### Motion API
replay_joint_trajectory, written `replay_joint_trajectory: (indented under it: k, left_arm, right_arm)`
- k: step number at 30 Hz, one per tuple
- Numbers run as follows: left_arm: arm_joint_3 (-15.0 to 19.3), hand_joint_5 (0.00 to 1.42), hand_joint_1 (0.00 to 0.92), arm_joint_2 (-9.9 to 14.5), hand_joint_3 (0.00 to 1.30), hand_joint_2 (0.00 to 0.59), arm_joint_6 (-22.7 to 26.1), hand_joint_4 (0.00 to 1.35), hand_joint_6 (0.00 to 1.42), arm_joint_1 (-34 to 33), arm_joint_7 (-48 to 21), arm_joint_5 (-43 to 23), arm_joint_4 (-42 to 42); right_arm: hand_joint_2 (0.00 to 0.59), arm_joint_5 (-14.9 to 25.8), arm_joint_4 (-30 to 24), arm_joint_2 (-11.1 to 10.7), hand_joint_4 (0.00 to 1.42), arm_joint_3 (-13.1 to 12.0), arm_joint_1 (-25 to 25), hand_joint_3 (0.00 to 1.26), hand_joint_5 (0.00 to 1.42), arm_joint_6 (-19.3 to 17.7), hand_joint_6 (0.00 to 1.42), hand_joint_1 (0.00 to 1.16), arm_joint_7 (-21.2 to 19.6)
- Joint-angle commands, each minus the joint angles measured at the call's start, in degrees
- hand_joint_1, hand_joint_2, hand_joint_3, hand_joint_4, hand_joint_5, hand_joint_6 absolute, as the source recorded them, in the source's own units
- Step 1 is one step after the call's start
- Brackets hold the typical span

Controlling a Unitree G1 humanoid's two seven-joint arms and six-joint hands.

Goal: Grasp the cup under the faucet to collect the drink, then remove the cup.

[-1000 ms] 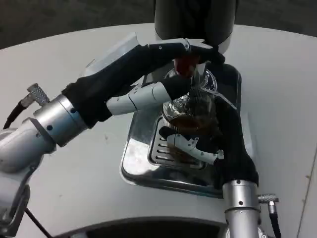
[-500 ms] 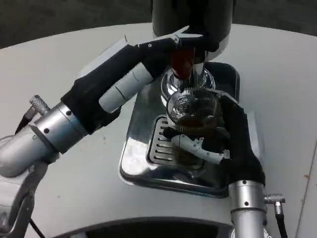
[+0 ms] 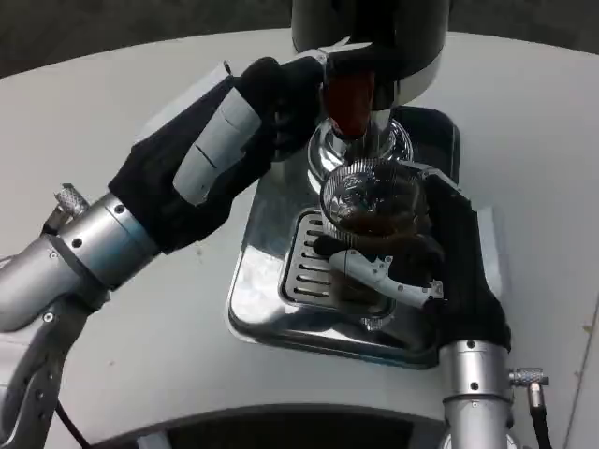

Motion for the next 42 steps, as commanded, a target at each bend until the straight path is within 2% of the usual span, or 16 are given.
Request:
replay_joint_trajectory:
  k: [1,14,21,26,42]
  left_arm:
    - [0.1,0.06,0.0,0.2,0.0,0.085,2.1,0.0,0.01,1.6,-1.1,0.7,-0.4]
    - [1.6,0.06,0.0,0.5,0.07,0.083,3.6,0.0,0.01,1.8,-1.3,-0.3,-6.0]
    - [3.7,0.05,0.0,2.0,0.15,0.089,5.5,0.0,0.01,2.6,-1.5,-0.6,-9.9]
    - [5.9,0.06,0.0,3.1,0.16,0.089,6.3,0.0,0.01,3.5,-1.3,-1.1,-12.4]
    - [10.7,0.06,0.0,5.1,0.18,0.088,7.0,0.0,0.01,8.0,-0.7,-1.9,-16.1]
  right_arm:
    - [0.144,0.2,-1.3,0.1,0.74,-0.2,2.1,0.69,0.87,0.8,0.78,1.02,0.3]
    - [0.153,0.3,-2.1,-0.1,0.75,-0.4,2.6,0.7,0.87,0.8,0.79,1.02,0.4]
    - [0.154,0.3,-3.4,-0.1,0.75,-0.1,3.2,0.7,0.87,1.0,0.81,1.02,0.8]
    - [0.154,0.3,-4.5,0.1,0.75,0.0,3.7,0.7,0.88,1.0,0.81,1.01,1.1]
    - [0.154,0.4,-12.3,0.2,0.76,0.7,6.9,0.71,0.89,1.7,0.81,1.01,4.2]
